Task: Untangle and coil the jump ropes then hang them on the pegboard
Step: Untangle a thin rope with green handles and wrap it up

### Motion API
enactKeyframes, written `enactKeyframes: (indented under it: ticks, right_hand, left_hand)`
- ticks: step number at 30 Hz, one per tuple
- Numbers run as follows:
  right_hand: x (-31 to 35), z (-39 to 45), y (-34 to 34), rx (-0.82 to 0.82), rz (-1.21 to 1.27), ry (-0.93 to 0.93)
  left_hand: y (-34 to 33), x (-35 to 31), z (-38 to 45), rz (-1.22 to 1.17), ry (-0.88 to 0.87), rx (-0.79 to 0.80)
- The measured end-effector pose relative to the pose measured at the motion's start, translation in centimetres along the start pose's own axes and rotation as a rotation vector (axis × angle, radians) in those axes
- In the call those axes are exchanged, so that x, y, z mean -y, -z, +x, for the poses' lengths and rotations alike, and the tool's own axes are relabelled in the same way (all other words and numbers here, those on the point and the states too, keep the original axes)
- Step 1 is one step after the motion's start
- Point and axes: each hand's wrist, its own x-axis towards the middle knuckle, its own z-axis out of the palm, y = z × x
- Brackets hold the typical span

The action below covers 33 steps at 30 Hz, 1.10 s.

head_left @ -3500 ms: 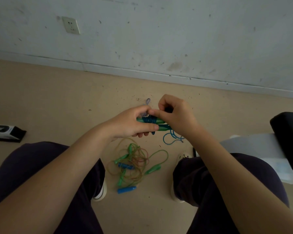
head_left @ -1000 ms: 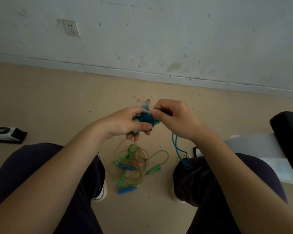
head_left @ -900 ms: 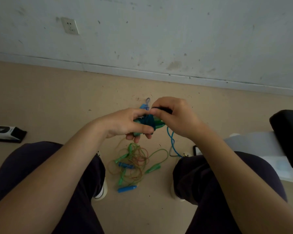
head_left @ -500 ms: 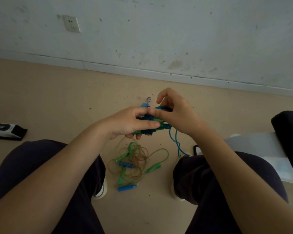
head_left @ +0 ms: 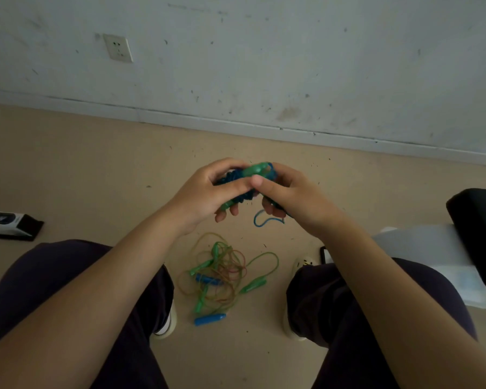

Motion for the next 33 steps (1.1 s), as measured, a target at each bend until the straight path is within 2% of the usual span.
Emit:
enactKeyframes:
  ticks: [4, 11, 14, 19, 26, 33]
  right_hand:
    - [-0.3, 0.0, 0.0, -0.024, -0.098, -0.071]
    - [0.5, -0.4, -1.0, -0.054, -0.373, 0.035]
    - [0.9, -0.5, -1.4, -0.063, -0.513, 0.083]
    - [1.4, -0.9, -1.1, -0.021, -0.628, 0.133]
    - [1.5, -0.7, -0.4, -0.079, -0.599, 0.216]
    - [0.7, -0.4, 0.3, -0.1, -0.354, 0.087]
  left_hand:
    - [1.2, -0.1, 0.6, -0.237, 0.062, -0.013]
    - [1.5, 0.3, 0.7, -0.033, 0.078, -0.143]
    - [1.3, 0.7, 0.9, 0.067, 0.063, -0.139]
    - [1.8, 0.8, 0.8, 0.298, 0.153, 0.077]
    - [1.5, -0.2, 0.1, 0.265, 0.248, 0.35]
    - [1.2, -0.4, -0.2, 0.261, 0.236, 0.396]
